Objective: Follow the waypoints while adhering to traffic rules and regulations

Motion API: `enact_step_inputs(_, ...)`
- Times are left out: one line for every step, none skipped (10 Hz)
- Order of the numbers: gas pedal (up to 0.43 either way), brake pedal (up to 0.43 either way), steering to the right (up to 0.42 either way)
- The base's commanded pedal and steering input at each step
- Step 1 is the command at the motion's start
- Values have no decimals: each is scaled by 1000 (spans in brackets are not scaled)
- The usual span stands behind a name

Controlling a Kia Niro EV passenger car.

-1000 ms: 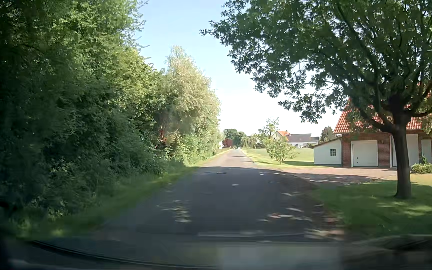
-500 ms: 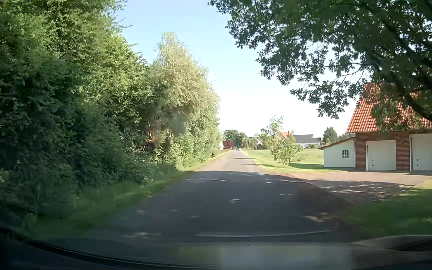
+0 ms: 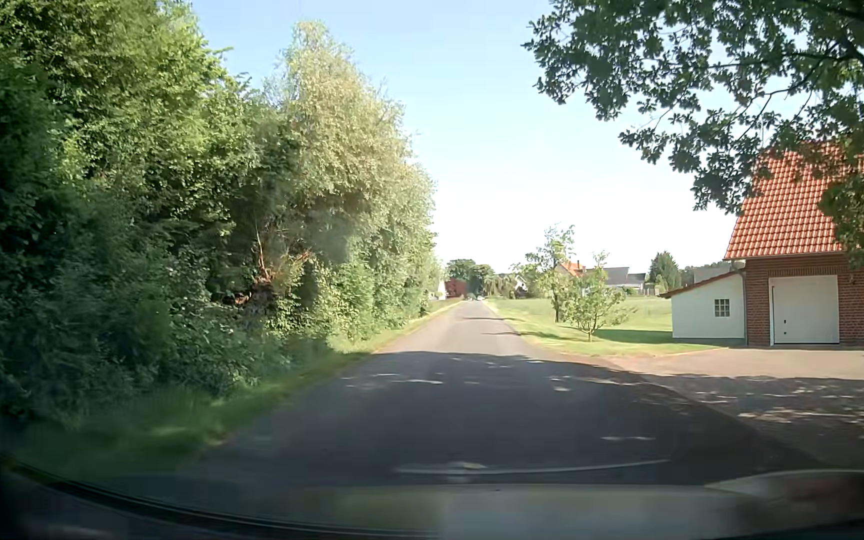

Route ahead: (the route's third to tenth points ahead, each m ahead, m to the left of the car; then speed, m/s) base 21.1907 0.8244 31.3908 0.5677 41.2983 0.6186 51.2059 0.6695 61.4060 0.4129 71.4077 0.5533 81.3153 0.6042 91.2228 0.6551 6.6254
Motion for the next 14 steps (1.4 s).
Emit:
enact_step_inputs(197, 6, 6)
enact_step_inputs(189, 6, 6)
enact_step_inputs(189, 6, 8)
enact_step_inputs(177, 6, 9)
enact_step_inputs(177, 6, 9)
enact_step_inputs(177, 6, 8)
enact_step_inputs(177, 6, 9)
enact_step_inputs(177, 6, 10)
enact_step_inputs(177, 6, 10)
enact_step_inputs(177, 6, 10)
enact_step_inputs(177, 6, 10)
enact_step_inputs(177, 6, 5)
enact_step_inputs(177, 6, 1)
enact_step_inputs(177, 6, 1)
